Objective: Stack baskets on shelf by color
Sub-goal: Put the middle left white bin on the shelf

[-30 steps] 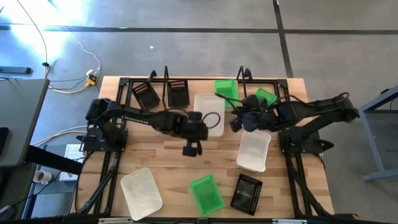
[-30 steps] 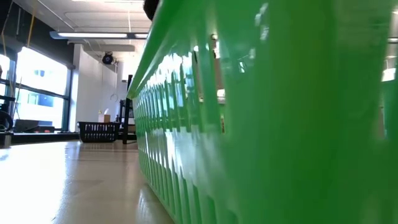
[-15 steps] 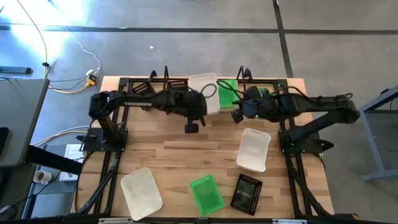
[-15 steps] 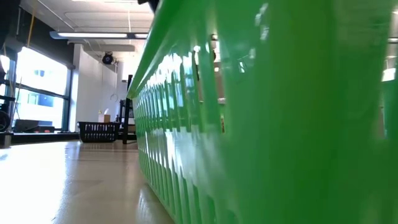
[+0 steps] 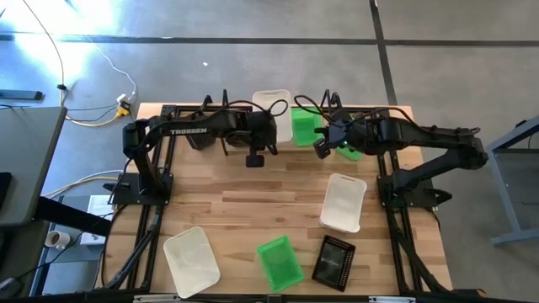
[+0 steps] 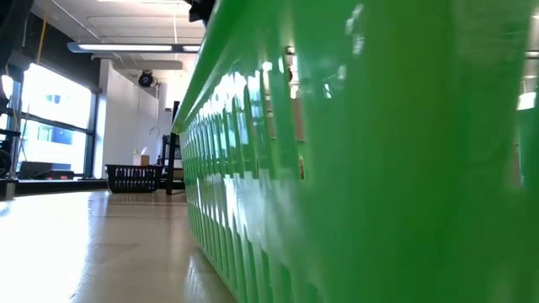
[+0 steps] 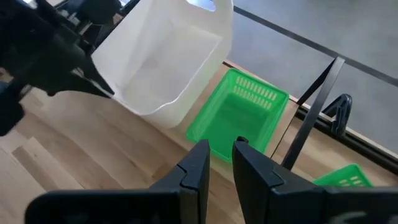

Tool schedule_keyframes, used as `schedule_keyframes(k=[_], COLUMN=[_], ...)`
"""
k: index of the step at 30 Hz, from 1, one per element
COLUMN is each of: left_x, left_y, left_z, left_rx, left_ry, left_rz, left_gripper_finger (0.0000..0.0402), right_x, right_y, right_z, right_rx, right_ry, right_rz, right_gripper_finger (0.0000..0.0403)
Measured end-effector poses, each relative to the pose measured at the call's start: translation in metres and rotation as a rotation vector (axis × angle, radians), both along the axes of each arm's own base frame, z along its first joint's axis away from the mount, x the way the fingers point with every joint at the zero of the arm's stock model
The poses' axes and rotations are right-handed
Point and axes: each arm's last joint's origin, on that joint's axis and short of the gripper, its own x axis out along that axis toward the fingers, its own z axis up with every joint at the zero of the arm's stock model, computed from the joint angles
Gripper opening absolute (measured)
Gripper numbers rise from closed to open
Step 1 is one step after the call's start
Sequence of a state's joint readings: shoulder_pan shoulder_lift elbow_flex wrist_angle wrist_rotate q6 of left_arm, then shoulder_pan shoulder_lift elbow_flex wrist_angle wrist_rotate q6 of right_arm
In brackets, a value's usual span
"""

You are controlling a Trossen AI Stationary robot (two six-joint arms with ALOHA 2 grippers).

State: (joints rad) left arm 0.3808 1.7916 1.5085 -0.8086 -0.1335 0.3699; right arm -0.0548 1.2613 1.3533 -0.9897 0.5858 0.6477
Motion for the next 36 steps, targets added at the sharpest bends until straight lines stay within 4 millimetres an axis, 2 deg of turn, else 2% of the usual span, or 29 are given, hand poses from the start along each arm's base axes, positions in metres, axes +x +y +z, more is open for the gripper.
schedule_keyframes(k=[14, 24, 36], left_x=[-0.007, -0.007, 0.002], left_y=[0.018, 0.018, 0.023], left_z=[0.001, 0.001, -0.023], left_rx=[-0.030, -0.045, -0.077], left_ry=[-0.021, -0.025, 0.027], left_rz=[0.004, -0.032, -0.019], left_gripper_finger=[0.0000, 0.0000, 0.0000], right_x=[-0.001, -0.001, 0.000], right_y=[-0.013, -0.021, -0.022], right_z=[0.000, 0.001, 0.001], right_rx=[0.046, 0.044, 0.033], right_ry=[0.001, -0.007, -0.009], right_rz=[0.004, -0.010, 0.007], right_gripper_finger=[0.0058, 0.0058, 0.0058])
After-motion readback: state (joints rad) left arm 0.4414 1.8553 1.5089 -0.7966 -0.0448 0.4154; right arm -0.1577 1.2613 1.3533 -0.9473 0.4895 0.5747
